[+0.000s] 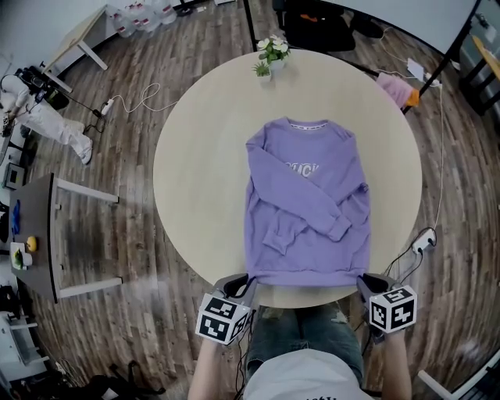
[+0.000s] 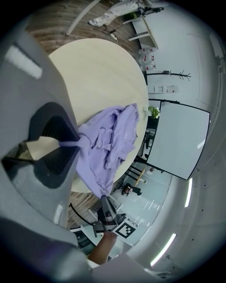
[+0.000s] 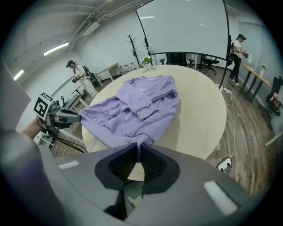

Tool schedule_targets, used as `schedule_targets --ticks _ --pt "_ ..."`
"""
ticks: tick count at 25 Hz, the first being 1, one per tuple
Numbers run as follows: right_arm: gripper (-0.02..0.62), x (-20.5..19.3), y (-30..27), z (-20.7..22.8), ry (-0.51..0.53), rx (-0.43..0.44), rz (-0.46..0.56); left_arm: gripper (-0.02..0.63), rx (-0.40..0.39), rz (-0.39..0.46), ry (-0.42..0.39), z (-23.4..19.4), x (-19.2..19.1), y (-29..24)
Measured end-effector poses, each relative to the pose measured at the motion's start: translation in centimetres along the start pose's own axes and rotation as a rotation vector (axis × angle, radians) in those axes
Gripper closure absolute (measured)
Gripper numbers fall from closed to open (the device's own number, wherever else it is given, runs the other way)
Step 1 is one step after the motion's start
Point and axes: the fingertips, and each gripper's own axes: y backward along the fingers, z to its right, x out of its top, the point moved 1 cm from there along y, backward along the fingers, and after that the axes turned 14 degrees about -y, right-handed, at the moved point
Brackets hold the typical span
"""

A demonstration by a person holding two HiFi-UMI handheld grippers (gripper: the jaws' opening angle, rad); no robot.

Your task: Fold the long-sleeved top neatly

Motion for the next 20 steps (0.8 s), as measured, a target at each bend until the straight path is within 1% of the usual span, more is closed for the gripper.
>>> schedule_targets --ticks 4,7,9,15,20 --pt "0.54 -0.2 0.7 -0.2 -0.001 0.013 0.002 0.567 0.0 0.031 0.004 0.1 0.7 0.7" --pt "0.54 1.8 1.4 -0.5 -0.005 0.021 0.046 0.569 0.013 0.081 0.008 -0.9 2.5 1.3" --pt "0.54 4.0 1.9 -0.8 0.004 0.024 0.089 0.567 0.025 0.123 0.002 -2.0 4.4 1.7" --pt "0.54 11.5 3.0 -1.3 0.044 0.026 0.228 0.568 0.059 0.25 -0.05 -6.4 11.4 2.3" --pt "0.54 18.5 2.8 -0.9 0.062 0.011 0.332 0.567 0.066 0.31 -0.092 -10.1 17.0 0.9"
